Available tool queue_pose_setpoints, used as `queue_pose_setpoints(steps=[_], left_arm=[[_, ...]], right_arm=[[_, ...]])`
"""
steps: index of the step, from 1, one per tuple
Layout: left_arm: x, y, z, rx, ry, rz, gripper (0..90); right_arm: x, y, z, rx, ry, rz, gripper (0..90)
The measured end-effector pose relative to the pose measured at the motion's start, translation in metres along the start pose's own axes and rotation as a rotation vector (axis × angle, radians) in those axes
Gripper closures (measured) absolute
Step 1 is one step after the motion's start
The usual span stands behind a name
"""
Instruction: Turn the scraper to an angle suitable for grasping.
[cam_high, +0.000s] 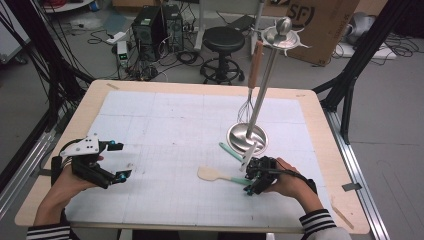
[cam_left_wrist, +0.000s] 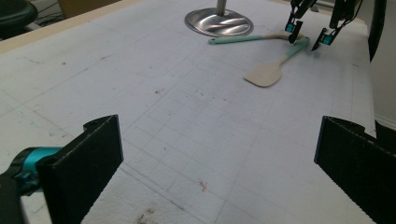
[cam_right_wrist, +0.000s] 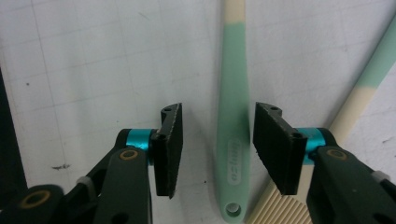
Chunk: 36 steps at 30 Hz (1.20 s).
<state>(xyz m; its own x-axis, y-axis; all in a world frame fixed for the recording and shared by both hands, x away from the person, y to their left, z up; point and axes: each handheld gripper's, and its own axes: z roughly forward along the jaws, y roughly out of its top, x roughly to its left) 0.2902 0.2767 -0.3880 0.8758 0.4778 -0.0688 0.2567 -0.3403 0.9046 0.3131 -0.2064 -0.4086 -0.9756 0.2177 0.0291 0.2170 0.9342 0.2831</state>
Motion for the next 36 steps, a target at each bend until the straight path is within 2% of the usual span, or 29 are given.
queue_pose_setpoints(steps=[5, 10, 13, 14, 15, 16, 17, 20, 22, 23, 25, 26, 27, 29, 32, 36], left_arm=[[0.000, 0.000, 0.000, -0.002, -0.002, 0.000, 1.7], [0.000, 0.000, 0.000, -0.003, -0.003, 0.000, 1.6], [-0.001, 0.000, 0.000, -0.003, -0.004, 0.001, 1.7], [-0.001, 0.001, 0.000, -0.003, -0.002, 0.001, 1.7], [-0.001, 0.001, 0.000, -0.003, -0.004, 0.003, 1.7], [-0.001, 0.001, 0.000, -0.003, -0.003, 0.003, 1.6], [-0.001, 0.001, 0.000, -0.003, -0.004, 0.004, 1.7], [-0.002, 0.001, 0.000, -0.005, -0.004, 0.006, 1.7], [-0.002, 0.001, 0.000, -0.005, -0.004, 0.005, 1.7], [-0.002, 0.001, 0.000, -0.005, -0.004, 0.005, 1.7], [-0.001, 0.001, 0.000, -0.009, -0.009, 0.005, 1.6], [0.000, 0.001, 0.000, -0.012, -0.006, -0.002, 1.7], [0.001, 0.001, 0.000, -0.005, -0.006, 0.000, 1.7], [0.001, 0.000, 0.000, -0.006, -0.001, -0.005, 1.7], [0.001, 0.000, -0.002, -0.013, 0.001, -0.007, 1.7], [0.000, 0.001, -0.004, -0.016, 0.001, 0.003, 1.7]], right_arm=[[0.001, 0.000, 0.001, 0.015, 0.004, -0.004, 62.2], [0.003, 0.004, 0.001, 0.047, -0.011, -0.038, 65.9], [0.004, 0.008, 0.002, 0.070, -0.004, -0.048, 69.3], [0.002, 0.009, 0.003, 0.063, -0.012, -0.075, 69.7], [0.004, 0.009, 0.002, 0.079, -0.006, -0.044, 70.2], [0.004, 0.009, 0.002, 0.082, -0.007, -0.039, 70.9], [0.003, 0.010, 0.003, 0.066, -0.009, -0.058, 72.0], [0.008, 0.011, 0.002, 0.103, -0.024, -0.032, 73.4], [0.009, 0.011, 0.002, 0.097, -0.033, -0.048, 73.5], [0.007, 0.010, 0.002, 0.080, -0.035, -0.059, 73.6], [0.007, 0.008, 0.000, 0.066, -0.019, -0.016, 73.6], [0.006, 0.007, -0.001, 0.049, 0.006, -0.009, 73.6], [0.006, 0.006, -0.004, 0.042, 0.012, -0.010, 73.7], [0.005, 0.005, -0.013, -0.008, 0.025, 0.001, 73.6], [0.004, 0.003, -0.026, -0.086, 0.018, 0.018, 73.7], [0.006, 0.004, -0.040, -0.147, 0.000, 0.024, 73.7]])
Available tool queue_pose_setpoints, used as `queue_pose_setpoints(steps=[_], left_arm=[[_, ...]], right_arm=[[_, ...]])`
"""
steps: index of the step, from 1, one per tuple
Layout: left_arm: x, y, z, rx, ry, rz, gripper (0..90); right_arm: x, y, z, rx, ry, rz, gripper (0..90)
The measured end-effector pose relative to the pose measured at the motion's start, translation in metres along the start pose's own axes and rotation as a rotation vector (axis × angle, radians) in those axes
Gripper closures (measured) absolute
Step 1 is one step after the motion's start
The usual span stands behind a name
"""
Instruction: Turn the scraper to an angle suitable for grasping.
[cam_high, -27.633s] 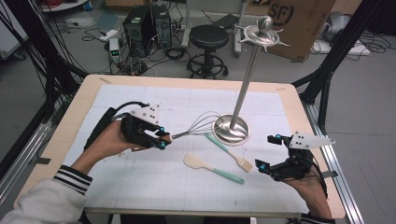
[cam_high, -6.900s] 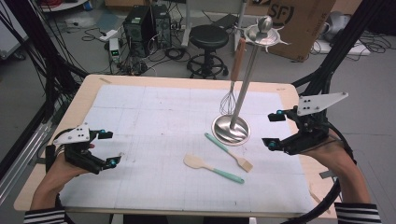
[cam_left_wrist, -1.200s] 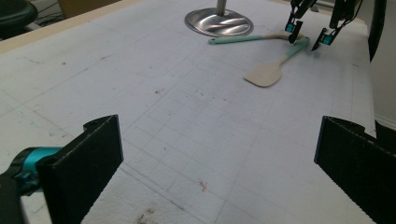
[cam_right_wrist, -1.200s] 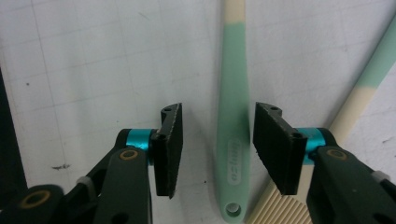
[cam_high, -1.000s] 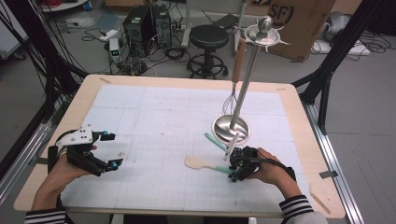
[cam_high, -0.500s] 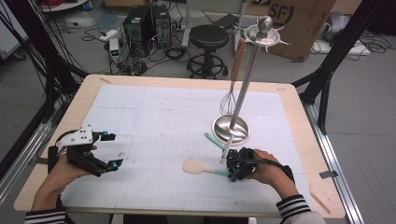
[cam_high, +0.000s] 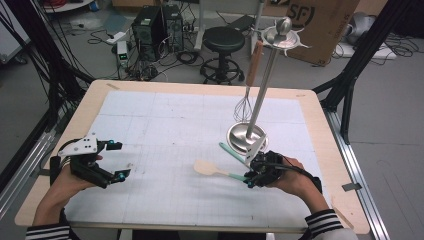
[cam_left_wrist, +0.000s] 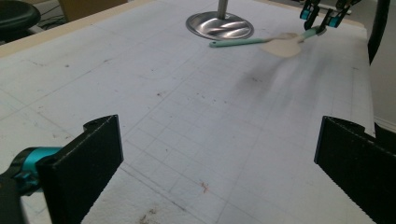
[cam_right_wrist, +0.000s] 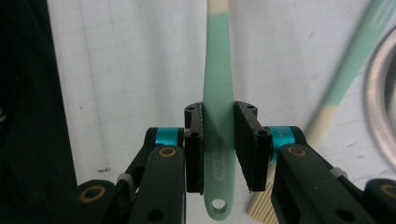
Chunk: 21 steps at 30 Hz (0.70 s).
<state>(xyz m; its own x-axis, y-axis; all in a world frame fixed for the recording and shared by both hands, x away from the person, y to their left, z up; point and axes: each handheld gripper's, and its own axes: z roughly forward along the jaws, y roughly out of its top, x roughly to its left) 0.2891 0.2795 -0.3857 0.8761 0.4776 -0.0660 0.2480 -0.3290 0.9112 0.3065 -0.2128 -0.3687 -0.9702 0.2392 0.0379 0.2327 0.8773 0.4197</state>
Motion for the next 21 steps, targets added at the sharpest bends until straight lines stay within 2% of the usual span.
queue_pose_setpoints(steps=[9, 11, 14, 21], left_arm=[[-0.003, 0.002, -0.004, -0.012, -0.012, 0.020, 1.7], [-0.003, 0.003, -0.006, -0.019, -0.012, 0.019, 1.7], [-0.003, 0.003, -0.008, -0.023, -0.011, 0.019, 1.7], [-0.002, 0.003, -0.013, -0.033, -0.011, 0.022, 1.6]], right_arm=[[0.011, 0.023, -0.039, -0.156, 0.006, -0.021, 73.7], [0.013, 0.030, -0.047, -0.197, 0.024, -0.019, 73.7], [0.015, 0.042, -0.057, -0.224, 0.023, -0.038, 73.7], [0.017, 0.065, -0.060, -0.279, 0.046, -0.060, 73.6]])
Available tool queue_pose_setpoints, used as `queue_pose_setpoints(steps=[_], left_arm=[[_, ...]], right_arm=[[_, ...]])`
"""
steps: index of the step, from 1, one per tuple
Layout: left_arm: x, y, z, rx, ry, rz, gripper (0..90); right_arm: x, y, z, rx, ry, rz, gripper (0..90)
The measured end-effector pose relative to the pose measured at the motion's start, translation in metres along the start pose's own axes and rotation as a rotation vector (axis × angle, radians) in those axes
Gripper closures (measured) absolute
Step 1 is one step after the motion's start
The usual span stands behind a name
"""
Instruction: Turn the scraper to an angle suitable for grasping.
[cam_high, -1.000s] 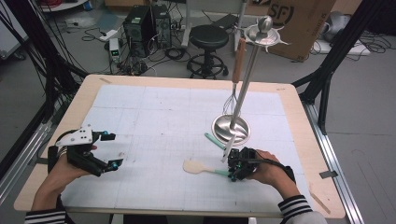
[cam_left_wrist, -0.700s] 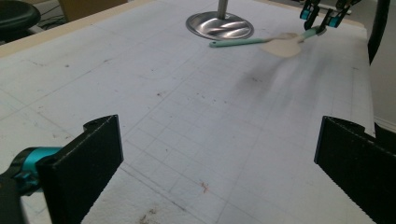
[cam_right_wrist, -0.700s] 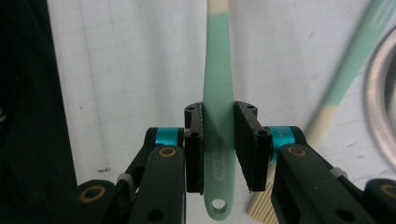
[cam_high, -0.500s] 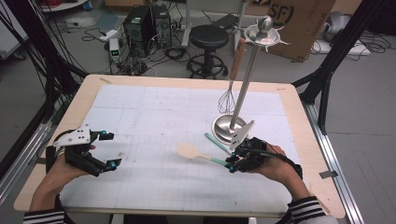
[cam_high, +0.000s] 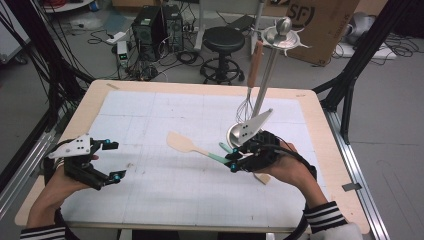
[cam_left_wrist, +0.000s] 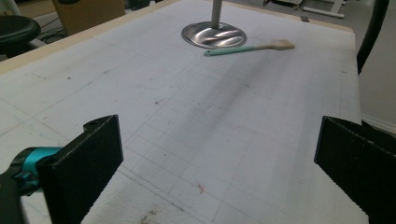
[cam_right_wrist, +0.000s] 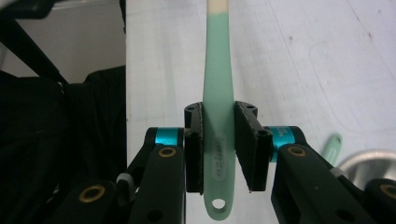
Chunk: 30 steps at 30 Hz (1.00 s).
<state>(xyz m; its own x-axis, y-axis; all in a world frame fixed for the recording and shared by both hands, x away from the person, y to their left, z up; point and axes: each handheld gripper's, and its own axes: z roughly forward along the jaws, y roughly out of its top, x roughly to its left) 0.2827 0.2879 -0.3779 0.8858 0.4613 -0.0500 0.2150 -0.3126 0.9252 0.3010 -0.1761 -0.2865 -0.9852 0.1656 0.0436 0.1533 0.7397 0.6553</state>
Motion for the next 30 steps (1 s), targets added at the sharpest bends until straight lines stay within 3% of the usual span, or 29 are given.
queue_pose_setpoints(steps=[14, 25, 30], left_arm=[[-0.001, 0.002, -0.004, -0.011, -0.003, 0.011, 1.7], [0.001, 0.001, -0.008, -0.023, 0.002, 0.010, 1.7], [0.002, -0.001, -0.012, -0.028, 0.009, 0.005, 1.7]], right_arm=[[-0.008, 0.017, 0.038, -0.039, 0.009, -0.021, 73.6], [-0.010, 0.032, 0.073, -0.012, 0.000, -0.059, 73.6], [-0.011, 0.028, 0.090, -0.013, 0.026, -0.045, 73.5]])
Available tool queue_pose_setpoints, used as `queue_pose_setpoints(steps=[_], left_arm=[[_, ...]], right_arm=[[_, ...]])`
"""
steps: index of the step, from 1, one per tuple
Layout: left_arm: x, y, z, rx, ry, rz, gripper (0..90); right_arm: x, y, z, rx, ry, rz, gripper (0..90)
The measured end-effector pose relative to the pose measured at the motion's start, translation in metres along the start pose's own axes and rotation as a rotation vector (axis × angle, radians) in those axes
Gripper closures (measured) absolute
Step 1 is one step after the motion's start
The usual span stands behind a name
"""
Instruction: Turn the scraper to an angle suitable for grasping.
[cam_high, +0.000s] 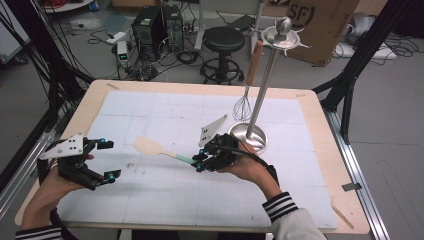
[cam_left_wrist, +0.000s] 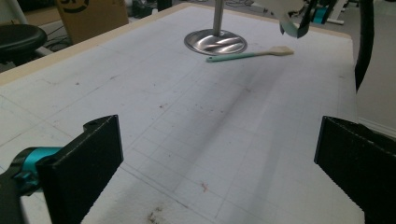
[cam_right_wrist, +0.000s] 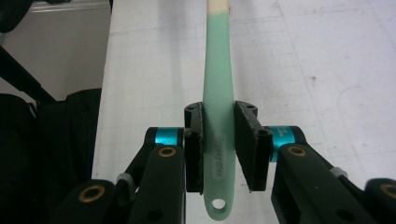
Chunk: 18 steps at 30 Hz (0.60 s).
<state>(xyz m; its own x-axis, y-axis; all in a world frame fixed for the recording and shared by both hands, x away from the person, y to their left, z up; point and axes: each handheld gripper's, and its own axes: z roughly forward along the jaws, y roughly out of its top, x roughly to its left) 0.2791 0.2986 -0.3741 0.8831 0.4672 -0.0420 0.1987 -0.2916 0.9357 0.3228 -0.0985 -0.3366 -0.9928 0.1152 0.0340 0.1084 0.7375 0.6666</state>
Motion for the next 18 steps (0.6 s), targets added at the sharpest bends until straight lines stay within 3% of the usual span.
queue_pose_setpoints(steps=[7, 13, 18], left_arm=[[-0.001, 0.001, 0.000, -0.001, -0.001, 0.005, 1.7], [-0.001, 0.001, 0.000, -0.003, -0.002, 0.004, 1.7], [-0.001, 0.001, 0.000, -0.002, -0.002, 0.003, 1.7]], right_arm=[[-0.002, -0.003, 0.023, 0.038, 0.025, -0.007, 73.4], [-0.004, -0.002, 0.041, 0.005, 0.018, -0.006, 73.4], [-0.003, 0.000, 0.059, 0.051, 0.021, -0.012, 73.3]])
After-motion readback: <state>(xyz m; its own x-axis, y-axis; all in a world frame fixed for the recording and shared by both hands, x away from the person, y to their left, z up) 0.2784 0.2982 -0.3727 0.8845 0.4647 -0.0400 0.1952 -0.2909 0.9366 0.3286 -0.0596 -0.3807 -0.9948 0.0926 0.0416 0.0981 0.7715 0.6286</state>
